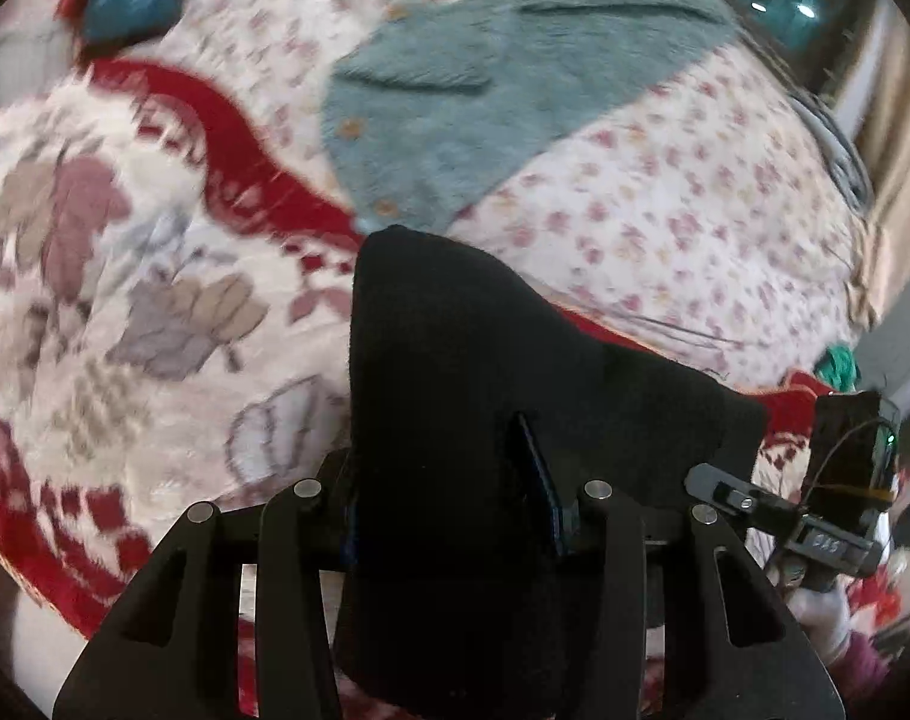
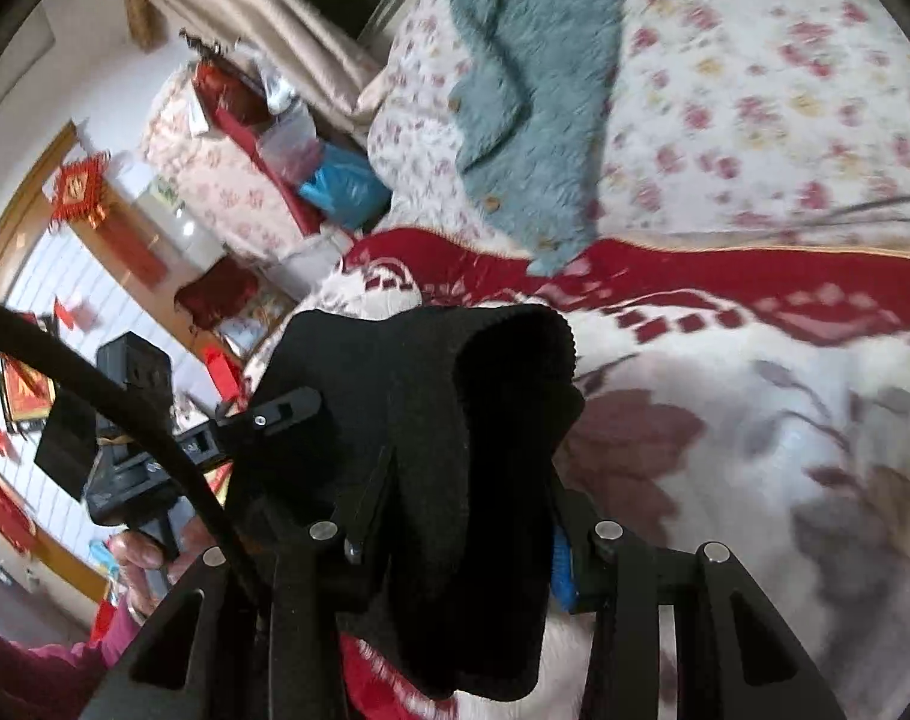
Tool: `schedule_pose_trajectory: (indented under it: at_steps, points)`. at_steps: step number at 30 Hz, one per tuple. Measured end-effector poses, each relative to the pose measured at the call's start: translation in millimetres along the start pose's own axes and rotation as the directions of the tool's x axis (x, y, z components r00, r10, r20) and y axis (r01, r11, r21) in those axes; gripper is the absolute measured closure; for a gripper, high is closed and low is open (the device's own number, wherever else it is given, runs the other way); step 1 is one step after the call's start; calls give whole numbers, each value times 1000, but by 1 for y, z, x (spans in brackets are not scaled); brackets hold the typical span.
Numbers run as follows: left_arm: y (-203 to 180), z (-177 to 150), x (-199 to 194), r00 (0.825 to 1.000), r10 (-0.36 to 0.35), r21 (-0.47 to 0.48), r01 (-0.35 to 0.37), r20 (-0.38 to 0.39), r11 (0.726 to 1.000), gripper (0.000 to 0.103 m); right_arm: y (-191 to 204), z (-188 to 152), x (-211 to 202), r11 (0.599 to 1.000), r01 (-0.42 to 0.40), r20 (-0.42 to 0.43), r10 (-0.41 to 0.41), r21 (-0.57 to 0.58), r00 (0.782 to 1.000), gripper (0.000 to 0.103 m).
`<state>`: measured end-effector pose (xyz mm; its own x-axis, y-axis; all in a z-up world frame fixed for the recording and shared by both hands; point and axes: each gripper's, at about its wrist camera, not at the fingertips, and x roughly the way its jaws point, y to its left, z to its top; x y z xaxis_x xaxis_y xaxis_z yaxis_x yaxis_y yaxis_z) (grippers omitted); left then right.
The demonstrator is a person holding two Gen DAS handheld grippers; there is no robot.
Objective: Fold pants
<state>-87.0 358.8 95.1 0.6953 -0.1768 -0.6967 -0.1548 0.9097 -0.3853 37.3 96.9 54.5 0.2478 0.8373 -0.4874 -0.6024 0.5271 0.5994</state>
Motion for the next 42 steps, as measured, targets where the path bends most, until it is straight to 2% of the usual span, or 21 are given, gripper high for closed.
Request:
schedule_pose_trajectory:
  at_steps: [3, 5, 6, 7, 10, 11, 13, 17, 24, 28, 35, 42]
  points:
    - [28, -7, 24, 997, 47, -78, -52, -55, 996, 60, -10, 4, 31, 999, 44, -53, -44, 14, 998, 62]
    - [36, -13, 29, 995, 81, -81, -85, -52, 993, 58, -18, 4, 46, 996, 91, -72, -89, 24, 993, 57]
    - [38, -16, 30, 997, 71, -83, -74, -41, 994, 56, -23, 4, 52, 993, 109, -82, -105, 38, 991, 56]
    - [40, -17, 31, 998, 58, -92, -60, -32, 994, 51, -28, 4, 54, 992, 112, -89, -107, 50, 990, 53]
    - [49, -19, 37, 997, 73, -132, -77, -32, 988, 26, -39, 5, 56, 989, 139, -93, -134, 51, 987, 41]
    - [53, -19, 40, 997, 71, -149, -76, -34, 986, 21, -40, 5, 55, 989, 143, -96, -138, 47, 986, 38]
    - [60, -20, 43, 998, 50, -186, -56, -35, 981, 19, -40, 7, 55, 987, 157, -99, -153, 34, 983, 37]
    - [58, -20, 42, 997, 67, -188, -71, -27, 980, 18, -29, 7, 47, 980, 199, -96, -200, -21, 975, 37]
    - [35, -19, 27, 984, 177, -123, -178, -12, 976, 19, -3, 4, 15, 966, 239, -26, -243, -103, 970, 37]
    - [15, -20, 11, 978, 208, -71, -206, 29, 976, 19, 15, 3, 5, 963, 231, 2, -233, -141, 973, 37]
    - [-17, -30, -13, 963, 256, 1, -257, 84, 966, 19, 40, -2, 6, 964, 194, 2, -197, -180, 980, 37]
    - [-43, -38, -27, 945, 299, 5, -302, 130, 953, 19, 60, -4, 5, 957, 192, 21, -192, -220, 981, 37]
